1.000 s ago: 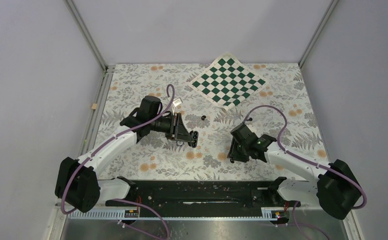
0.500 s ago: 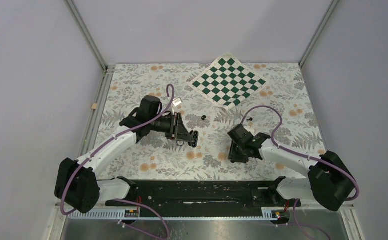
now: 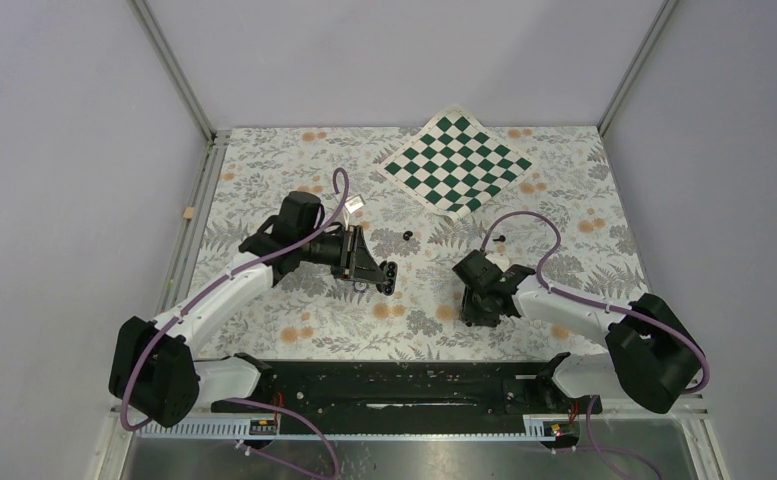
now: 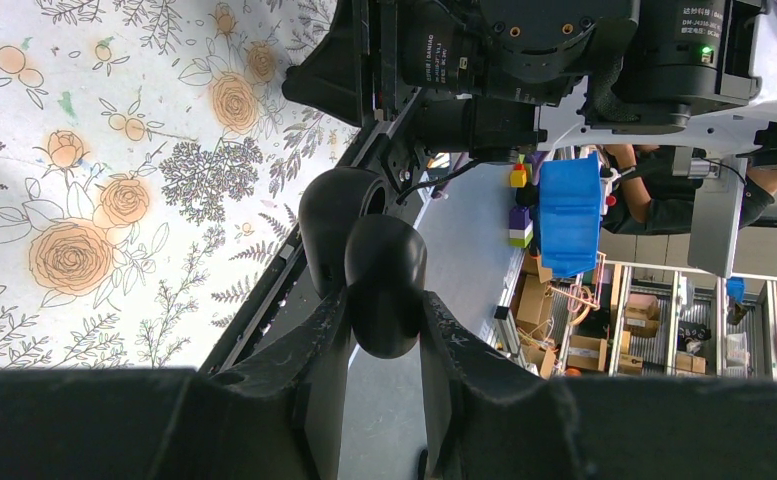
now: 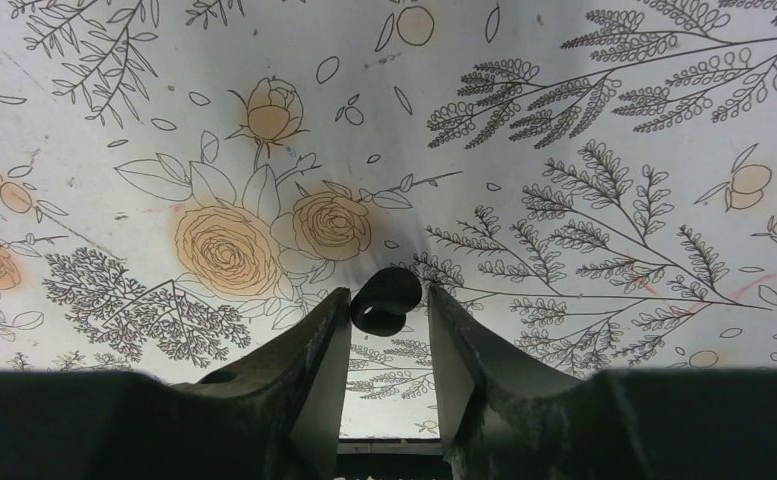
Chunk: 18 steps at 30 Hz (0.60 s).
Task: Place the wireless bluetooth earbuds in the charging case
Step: Pick up the left earbud from the corner of the board.
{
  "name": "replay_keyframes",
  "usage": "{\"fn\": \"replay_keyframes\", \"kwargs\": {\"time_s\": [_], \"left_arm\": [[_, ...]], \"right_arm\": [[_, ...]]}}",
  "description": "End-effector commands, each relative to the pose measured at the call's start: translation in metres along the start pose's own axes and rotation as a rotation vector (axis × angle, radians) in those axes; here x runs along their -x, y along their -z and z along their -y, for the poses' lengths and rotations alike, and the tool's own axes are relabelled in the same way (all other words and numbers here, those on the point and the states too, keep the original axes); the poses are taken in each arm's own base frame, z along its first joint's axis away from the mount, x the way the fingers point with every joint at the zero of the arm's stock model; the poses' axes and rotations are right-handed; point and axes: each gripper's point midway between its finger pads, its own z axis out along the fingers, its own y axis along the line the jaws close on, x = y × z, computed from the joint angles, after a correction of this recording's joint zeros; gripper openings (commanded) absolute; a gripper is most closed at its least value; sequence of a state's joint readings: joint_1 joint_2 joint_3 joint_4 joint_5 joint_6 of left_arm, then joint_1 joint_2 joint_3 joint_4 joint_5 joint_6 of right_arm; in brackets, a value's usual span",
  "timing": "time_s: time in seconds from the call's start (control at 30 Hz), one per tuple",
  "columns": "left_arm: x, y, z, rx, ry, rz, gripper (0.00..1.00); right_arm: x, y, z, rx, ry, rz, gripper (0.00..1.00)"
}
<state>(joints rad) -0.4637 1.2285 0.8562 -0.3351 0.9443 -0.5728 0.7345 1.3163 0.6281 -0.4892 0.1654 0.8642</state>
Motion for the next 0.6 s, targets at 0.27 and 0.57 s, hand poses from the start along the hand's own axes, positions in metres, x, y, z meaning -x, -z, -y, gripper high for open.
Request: {"fn": "replay_keyframes", "kwargs": {"time_s": [0.27, 0.57], "left_arm": [[0.009, 0.002, 0.022, -0.053, -0.092, 0.023, 0.00], [0.009, 0.000, 0.020, -0.049, -0.089, 0.020, 0.00]], "right_arm": [[0.014, 0.018, 0.010, -0.052, 0.029, 0.065, 0.37], [0.011, 0.020, 0.013, -0.042, 0.010, 0.072, 0.26]]}}
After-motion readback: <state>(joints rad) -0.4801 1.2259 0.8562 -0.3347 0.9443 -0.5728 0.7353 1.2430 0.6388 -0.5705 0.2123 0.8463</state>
